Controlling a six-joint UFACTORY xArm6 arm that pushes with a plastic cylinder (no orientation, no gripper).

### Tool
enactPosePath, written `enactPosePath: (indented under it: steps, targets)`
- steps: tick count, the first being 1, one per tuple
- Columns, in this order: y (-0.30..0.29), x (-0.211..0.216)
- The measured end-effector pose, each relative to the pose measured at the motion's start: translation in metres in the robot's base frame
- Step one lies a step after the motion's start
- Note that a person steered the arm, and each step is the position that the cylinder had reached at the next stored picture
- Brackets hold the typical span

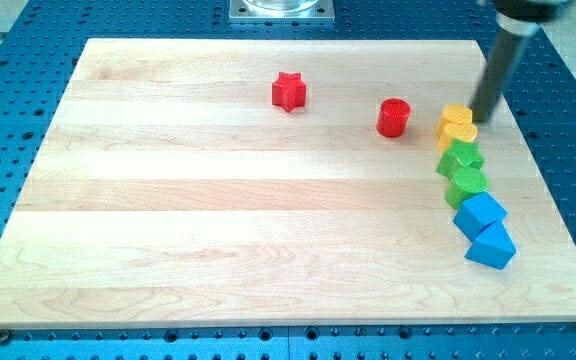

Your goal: Move the yellow heart to the bottom right of the red star

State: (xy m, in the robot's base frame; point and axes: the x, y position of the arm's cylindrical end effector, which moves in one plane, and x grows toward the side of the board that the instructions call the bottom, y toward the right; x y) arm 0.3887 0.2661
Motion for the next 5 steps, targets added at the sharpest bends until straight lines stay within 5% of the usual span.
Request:
enactPosePath:
  steps: [4,5]
  targets:
    - [-0.360,0.045]
    - [-0.329,0.002]
